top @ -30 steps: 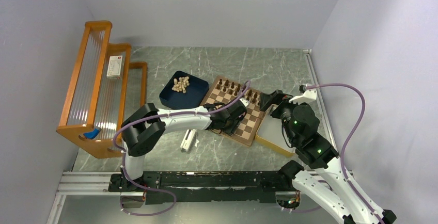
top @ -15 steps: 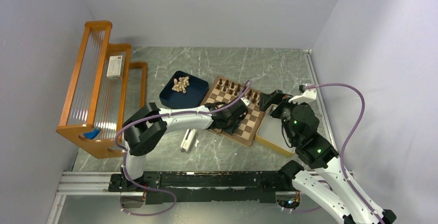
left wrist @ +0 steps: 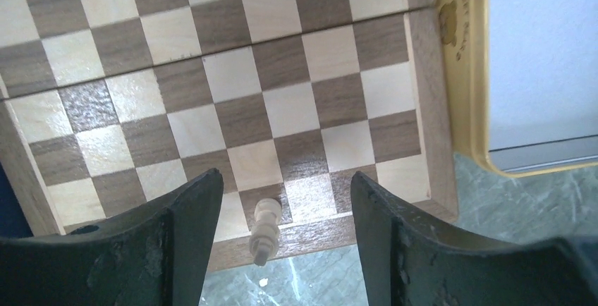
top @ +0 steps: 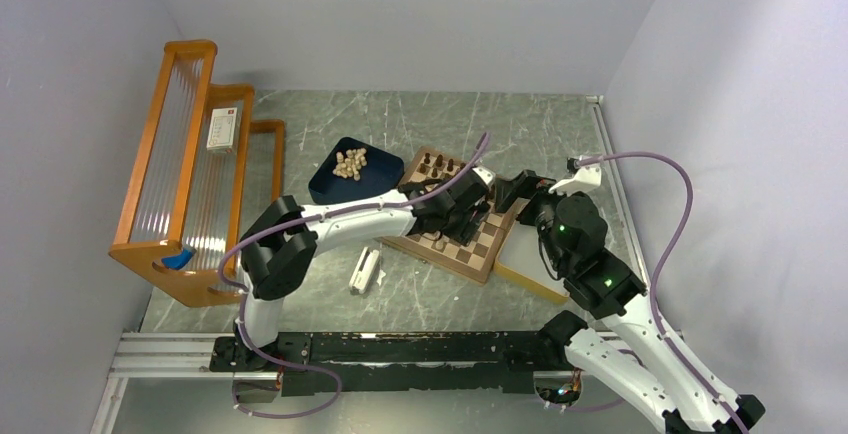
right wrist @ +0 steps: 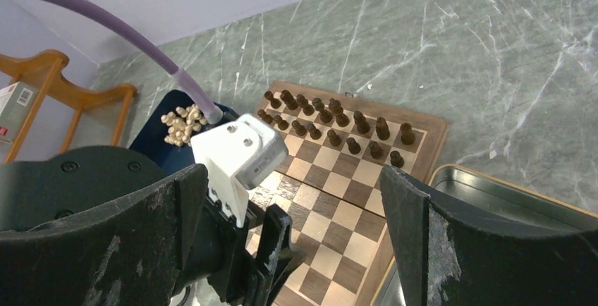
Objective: Set up the chess pieces on the board
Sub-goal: Place the chess piece on the chessboard.
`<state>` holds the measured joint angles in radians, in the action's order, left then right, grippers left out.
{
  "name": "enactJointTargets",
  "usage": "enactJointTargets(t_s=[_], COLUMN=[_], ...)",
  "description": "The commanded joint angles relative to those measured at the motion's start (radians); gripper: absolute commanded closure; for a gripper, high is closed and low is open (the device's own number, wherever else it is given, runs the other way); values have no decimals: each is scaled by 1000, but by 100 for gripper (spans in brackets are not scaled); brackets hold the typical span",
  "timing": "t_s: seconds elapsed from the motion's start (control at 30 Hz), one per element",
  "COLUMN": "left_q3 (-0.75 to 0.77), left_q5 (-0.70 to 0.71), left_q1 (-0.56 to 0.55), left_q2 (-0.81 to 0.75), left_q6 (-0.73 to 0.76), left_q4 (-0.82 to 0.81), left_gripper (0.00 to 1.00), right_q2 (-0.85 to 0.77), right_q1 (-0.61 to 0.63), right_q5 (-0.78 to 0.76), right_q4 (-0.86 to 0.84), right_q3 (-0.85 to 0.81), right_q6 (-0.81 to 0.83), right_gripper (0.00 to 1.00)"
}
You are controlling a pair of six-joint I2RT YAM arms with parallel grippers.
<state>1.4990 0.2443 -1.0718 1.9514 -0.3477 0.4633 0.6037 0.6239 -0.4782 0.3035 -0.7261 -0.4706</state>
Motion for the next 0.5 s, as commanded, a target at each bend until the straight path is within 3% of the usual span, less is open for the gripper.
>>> enactJointTargets(t_s=[0.0,0.2,0.47], left_q3=[91,156,182], left_q5=[19,-5,-59], left_q1=[26,126,369], left_q2=[0,-32,-78], left_q6=[15,37,100], left_q4=[58,100,141], left_gripper=[30,34,44], right_q2=[-15,-12,-12], right_q1=[4,4,4], right_q5=[5,6,33], right_q4=[-46,-47,-56], right_q3=[-17,-32,-19], right_q6=[-1,5,-4], right_gripper=[3,3,3])
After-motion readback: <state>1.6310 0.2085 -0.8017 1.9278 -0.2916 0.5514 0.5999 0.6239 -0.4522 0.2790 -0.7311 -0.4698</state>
